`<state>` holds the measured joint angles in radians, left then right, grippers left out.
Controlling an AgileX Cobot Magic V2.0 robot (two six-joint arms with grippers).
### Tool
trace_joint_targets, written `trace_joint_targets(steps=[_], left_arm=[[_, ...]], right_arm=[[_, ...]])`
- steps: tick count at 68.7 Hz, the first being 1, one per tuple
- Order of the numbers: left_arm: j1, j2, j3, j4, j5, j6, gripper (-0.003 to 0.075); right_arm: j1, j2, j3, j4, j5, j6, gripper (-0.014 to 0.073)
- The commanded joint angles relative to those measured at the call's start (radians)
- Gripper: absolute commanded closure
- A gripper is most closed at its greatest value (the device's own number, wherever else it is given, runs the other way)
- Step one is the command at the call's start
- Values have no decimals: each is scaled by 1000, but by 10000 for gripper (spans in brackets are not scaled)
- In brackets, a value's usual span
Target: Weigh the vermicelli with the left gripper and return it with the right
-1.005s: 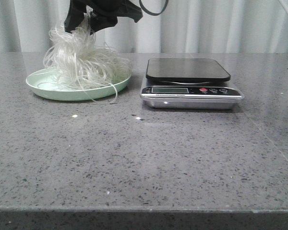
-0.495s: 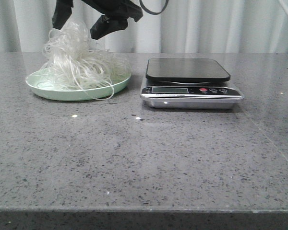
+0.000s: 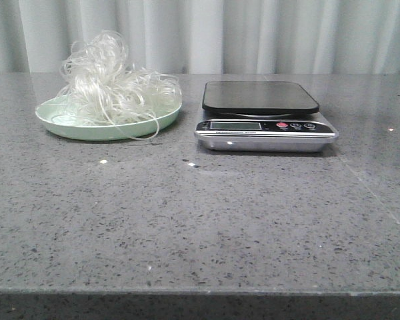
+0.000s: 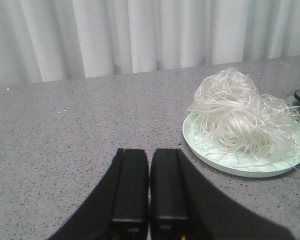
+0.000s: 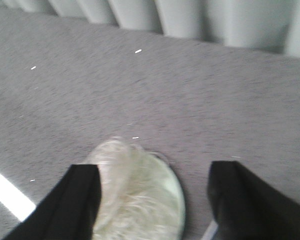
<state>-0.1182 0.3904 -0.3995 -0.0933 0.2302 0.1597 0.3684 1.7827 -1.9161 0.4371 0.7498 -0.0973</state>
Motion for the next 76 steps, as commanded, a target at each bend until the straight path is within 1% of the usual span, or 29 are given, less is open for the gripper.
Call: trace_joint_targets(steps=[1,2,3,4,5,6,11,12,16,22,33,48,53,54,55,56,59,60,61,66,71,76], left_arm=[[1,5,-27,-11,-79,-9,583],[1,5,-27,-11,-79,-9,583],[1,5,-27,-11,-79,-9,583],[1,5,-27,-11,-79,-9,583],[1,5,-27,-11,-79,-9,583],[1,5,-27,-11,-79,-9,583],[1,5,-27,-11,-79,-9,583],[1,5,-27,-11,-79,-9,583],[1,5,-27,-11,-79,-9,583],[1,5,-27,-11,-79,-9,583],[1,5,-27,-11,-79,-9,583],[1,5,-27,-11,-78,-9,583],[1,5,-27,-11,-74,-9,583],[1,5,-27,-11,-74,-9,583],[1,5,-27,-11,-72,-9,583],[1,5,-27,-11,-73,-9,583],[1,5,-27,-11,-72,-9,583],[1,5,-27,-11,-72,-9,583],[1,5,-27,-11,-72,-9,583],[1,5,-27,-11,-72,-9,583],[1,5,-27,-9,-72,-9,583],[1,5,-27,-9,-72,-9,583]], right_arm=[[-79,-102,-37,-45,18,-16,210],[-95,-110,-37,-63,32,-16,260],[-100,-112,-37,-70,37,-16,260],[-114,-120,-37,-91,51,-16,308],[-119,-122,-37,-99,56,-16,319],[-132,-127,-37,-124,71,-16,353],[-171,-151,-33,-217,118,-16,448],[-178,-156,-32,-236,126,-16,456],[-201,-174,-17,-307,152,-16,435],[-227,-210,32,-367,152,-16,442],[-261,-311,187,-379,92,-15,442],[-314,-566,589,-379,-171,-15,442],[-332,-636,691,-379,-228,-15,442],[-338,-660,736,-379,-245,-15,442],[-340,-668,736,-379,-250,-15,442],[-347,-691,780,-379,-271,-15,442],[-354,-730,824,-379,-289,-15,442],[-359,-755,867,-379,-305,-15,442],[-359,-755,867,-379,-305,-15,442],[-369,-852,991,-379,-351,-15,442],[-373,-928,1070,-379,-386,-15,442],[-373,-1023,1183,-378,-464,-15,442]])
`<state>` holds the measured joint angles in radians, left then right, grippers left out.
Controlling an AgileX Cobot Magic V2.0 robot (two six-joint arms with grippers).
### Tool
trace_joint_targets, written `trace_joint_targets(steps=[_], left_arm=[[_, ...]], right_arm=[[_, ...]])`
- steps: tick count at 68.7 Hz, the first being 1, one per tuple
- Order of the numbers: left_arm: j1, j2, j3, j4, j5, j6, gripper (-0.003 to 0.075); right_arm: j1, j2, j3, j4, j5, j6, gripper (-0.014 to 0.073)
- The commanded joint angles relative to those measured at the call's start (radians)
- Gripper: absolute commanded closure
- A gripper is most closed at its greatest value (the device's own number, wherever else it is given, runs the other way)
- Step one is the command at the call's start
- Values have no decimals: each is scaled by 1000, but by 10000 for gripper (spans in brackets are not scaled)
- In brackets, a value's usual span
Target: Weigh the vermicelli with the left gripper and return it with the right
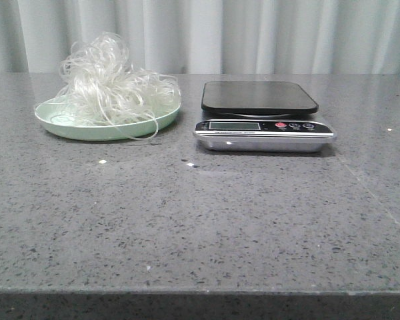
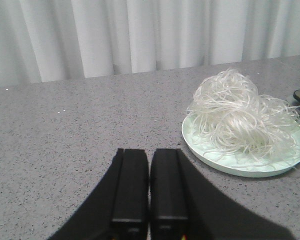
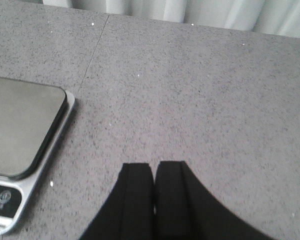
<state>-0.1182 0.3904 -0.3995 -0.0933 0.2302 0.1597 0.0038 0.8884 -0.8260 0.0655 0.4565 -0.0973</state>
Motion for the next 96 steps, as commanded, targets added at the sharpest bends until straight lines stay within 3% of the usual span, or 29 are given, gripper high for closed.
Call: trace_joint_targets(steps=[1,13,33,96], left_arm=[[1,5,-27,-9,-72,-9,583],[1,5,-27,-9,-72,-9,583],[1,5,-27,-9,-72,-9,583],[1,5,-14,-9,-72,-9,583]], right_arm=[[-8,-138,102,-6,-170,-15,442],[-8,-386,296,-4,-303,-15,442],[-8,-613,414,-4,-269,-15,442],[-8,-628,419,-4,-276,-15,443]])
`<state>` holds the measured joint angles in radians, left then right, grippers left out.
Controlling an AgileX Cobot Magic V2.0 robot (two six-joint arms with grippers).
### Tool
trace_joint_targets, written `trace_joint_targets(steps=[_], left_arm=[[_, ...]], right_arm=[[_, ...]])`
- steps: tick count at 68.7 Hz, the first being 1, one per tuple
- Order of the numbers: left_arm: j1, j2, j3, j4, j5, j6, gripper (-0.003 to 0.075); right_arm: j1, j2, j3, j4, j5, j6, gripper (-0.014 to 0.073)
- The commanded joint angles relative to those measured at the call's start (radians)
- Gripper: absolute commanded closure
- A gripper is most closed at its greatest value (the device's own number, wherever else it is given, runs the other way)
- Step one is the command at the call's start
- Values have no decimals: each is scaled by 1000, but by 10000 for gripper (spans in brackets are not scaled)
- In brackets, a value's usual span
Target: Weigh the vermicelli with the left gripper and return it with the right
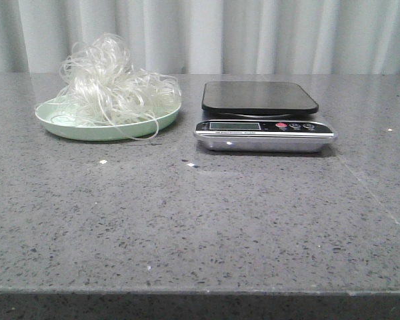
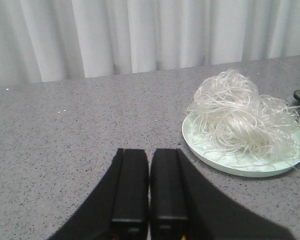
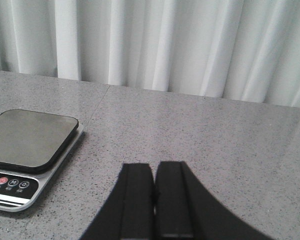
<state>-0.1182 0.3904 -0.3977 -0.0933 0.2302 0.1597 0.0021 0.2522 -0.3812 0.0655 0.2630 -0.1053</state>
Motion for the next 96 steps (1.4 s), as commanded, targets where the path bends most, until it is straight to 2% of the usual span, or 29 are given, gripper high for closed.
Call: trace_joint_targets(steps=[1,11,23,45,49,50,54,96], left_arm=[[1,5,-13,-9,-72,-9,583],[9,-37,20,-9,-78,-9,583],[65,-161,98,-9,-78,-9,583],[96,-394,332,-9,-84,-9,583],[96,-419,383,-9,-118,-9,583],[96,-417,411,-11,-179,-9,583],[96,-414,405,-11,-131,-9,583],[96,-414,409,-11,-160,-9,583]], right_arm=[[-6,8,-26,-4,-83,-7,443],[-6,8,-26,-4,-83,-7,443],[-6,8,-26,-4,-83,-7,443],[-6,8,-26,-4,-83,-7,443],[-6,8,-26,-4,-83,-7,443],[-6,8,-26,-4,-83,-7,443],[-6,8,-26,-4,-82,-7,443],[-6,8,-26,-4,-83,-7,443]])
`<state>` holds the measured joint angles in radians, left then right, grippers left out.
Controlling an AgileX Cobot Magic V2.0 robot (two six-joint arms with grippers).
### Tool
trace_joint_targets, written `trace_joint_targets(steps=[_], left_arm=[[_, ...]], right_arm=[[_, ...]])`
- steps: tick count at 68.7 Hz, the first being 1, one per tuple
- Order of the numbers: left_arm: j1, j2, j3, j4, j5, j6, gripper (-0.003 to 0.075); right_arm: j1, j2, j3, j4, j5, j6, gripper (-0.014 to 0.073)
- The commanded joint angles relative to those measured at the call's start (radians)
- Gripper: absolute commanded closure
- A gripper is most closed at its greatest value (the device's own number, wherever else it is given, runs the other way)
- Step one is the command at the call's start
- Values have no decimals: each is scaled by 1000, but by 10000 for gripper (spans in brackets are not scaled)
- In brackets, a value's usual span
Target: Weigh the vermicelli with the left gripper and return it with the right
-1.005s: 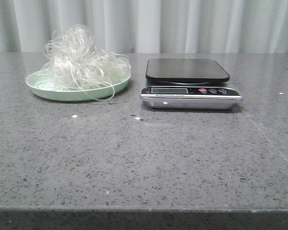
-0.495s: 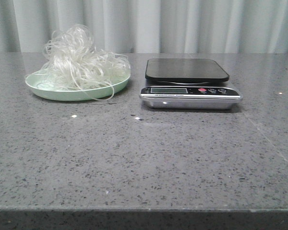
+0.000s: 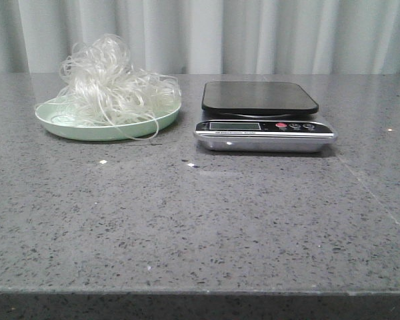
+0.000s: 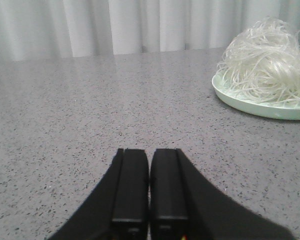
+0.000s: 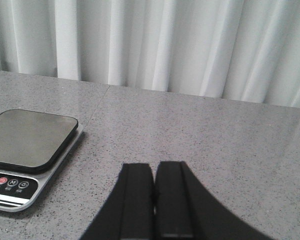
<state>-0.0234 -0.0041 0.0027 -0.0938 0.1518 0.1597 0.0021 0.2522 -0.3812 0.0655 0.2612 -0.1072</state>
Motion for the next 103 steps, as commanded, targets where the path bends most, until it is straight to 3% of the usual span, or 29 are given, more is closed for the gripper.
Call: trace_joint_targets(steps=[1,39,49,66,85,95,103], left_arm=[[1,-19,9,-11,-81,-9,583],[1,-19,9,-11,-81,-9,583],[1,-19,9,-11,-81,-9,583],[1,-19,9,-11,-81,-9,583],[1,-19,9,-11,-81,-9,583],[1,-19,9,-11,-79,-9,583],[-1,-19,9,-11,-79,-9,583]], right_arm=[[-6,8,-26,-4,-81,-5,443],[-6,8,-26,-3,-84,-3,443],[-6,6,-7,8,-79,78,443],[-6,-26,115,8,-89,89,443],[-6,-287,291,-5,-149,89,443],[-6,-266,407,-5,-283,89,443],[-6,-279,401,-5,-230,89,443]])
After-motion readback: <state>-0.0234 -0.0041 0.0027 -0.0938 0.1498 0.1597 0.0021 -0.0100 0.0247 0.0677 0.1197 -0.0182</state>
